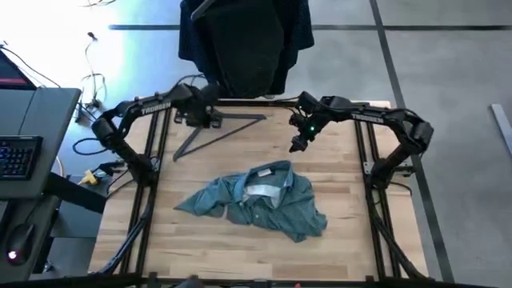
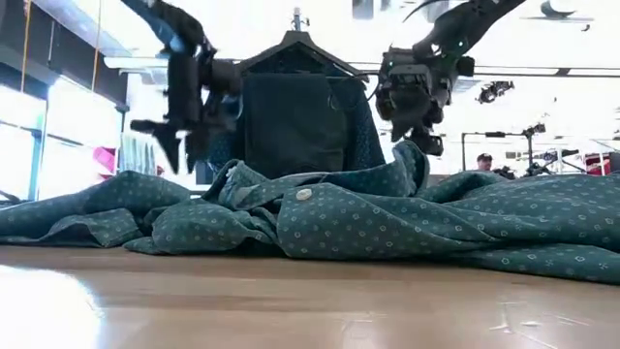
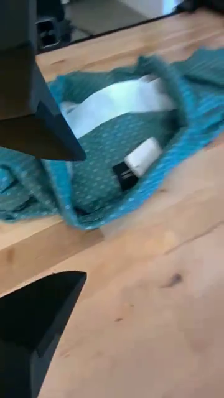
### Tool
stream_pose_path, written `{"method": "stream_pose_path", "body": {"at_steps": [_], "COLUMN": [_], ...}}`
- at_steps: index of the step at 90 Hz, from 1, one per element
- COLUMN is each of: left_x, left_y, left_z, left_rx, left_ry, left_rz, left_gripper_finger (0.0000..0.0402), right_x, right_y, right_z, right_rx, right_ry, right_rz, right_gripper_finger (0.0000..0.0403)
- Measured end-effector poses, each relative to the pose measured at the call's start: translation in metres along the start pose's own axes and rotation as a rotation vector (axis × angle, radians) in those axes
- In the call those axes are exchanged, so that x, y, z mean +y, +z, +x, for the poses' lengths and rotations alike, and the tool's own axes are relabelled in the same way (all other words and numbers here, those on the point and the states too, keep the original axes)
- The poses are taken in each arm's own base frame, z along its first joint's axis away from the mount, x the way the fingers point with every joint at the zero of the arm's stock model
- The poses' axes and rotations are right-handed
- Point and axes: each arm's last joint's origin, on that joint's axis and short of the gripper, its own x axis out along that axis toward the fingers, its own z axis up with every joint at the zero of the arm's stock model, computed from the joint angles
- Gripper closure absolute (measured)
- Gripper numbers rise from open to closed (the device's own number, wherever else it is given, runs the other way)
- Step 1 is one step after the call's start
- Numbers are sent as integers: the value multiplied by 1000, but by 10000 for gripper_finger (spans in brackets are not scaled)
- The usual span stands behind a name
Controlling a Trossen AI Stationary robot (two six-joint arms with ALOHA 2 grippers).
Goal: Hang clothes
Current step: Insert the hanger into the light blue hanger shirt
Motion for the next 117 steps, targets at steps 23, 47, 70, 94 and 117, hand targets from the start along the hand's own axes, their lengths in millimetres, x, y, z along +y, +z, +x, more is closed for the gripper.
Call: {"method": "stream_pose_path", "body": {"at_steps": [23,47,70,94,117], "left_x": [9,8,10,16,16], "left_y": [24,22,22,22,19], "left_z": [47,57,55,73,76], "left_rx": [68,122,56,-2,-2], "left_ry": [-59,-28,96,48,14], "left_rz": [131,196,280,285,340], "left_gripper_finger": [253,183,176,181,328], "right_x": [1,1,1,1,2], "right_y": [3,3,4,4,4], "right_z": [-1,-1,-1,-1,-1], "right_rx": [-29,-28,-40,-41,-43], "right_ry": [6,6,9,10,12], "right_rz": [65,118,120,143,168], "right_gripper_finger": [133,133,133,133,133]}}
